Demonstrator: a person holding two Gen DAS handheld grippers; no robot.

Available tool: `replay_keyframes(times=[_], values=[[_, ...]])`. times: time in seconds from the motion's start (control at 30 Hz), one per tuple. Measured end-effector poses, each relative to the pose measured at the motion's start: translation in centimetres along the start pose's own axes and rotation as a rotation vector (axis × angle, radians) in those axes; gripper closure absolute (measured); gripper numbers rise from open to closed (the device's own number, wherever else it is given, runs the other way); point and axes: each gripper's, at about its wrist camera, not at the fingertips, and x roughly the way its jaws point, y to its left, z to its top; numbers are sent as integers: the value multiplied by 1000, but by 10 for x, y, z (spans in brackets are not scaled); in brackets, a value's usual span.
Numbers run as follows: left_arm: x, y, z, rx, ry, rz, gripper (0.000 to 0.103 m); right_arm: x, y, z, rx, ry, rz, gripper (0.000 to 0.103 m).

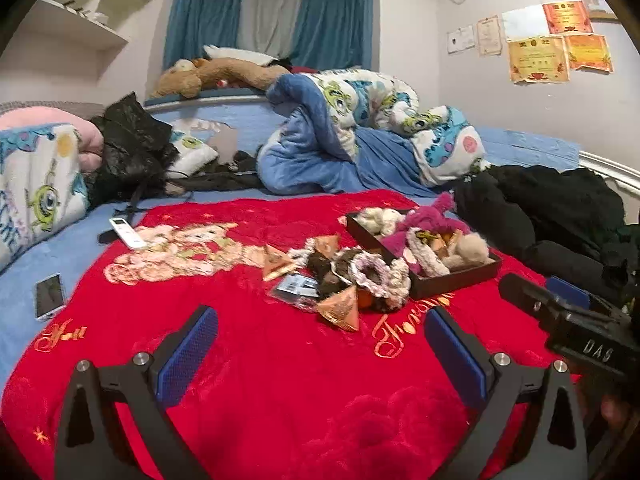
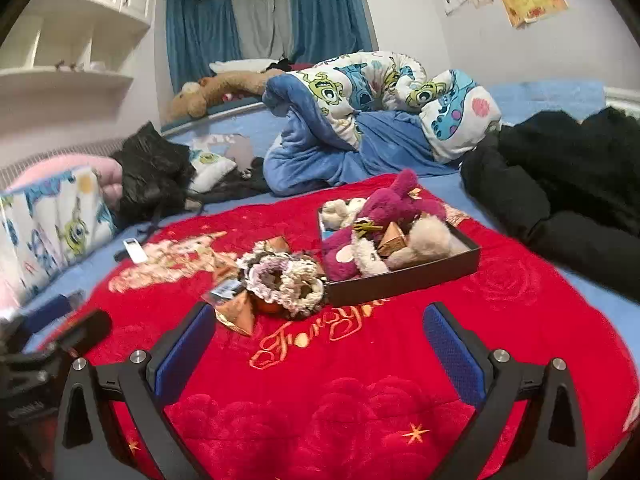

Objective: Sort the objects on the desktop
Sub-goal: 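Move both tools toward the pile of scrunchies and packets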

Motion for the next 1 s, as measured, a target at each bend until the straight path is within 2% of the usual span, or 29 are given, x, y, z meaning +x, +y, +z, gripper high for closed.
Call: replay_keyframes(times=[0.17,0.33,0.43,0.5,0.67,0.83,1.0], values=[[12,3,4,32,-6,26,0,2,0,5,32,-21,77,0],[26,5,10,44,1,-29,0,16,8,16,23,27,158,0],[43,5,13,46,30,-60,0,29,4,24,58,65,198,0],[56,3,15,56,48,-77,0,41,-2,28,96,93,235,7],[94,-2,21,77,98,-147,0,79,-4,40,83,133,313,12],[142,-9,20,101,170,-181,0,123,-9,43,147,215,426,20],[182,-14,13,103,237,-189,0,157,-9,34,166,278,453,21]])
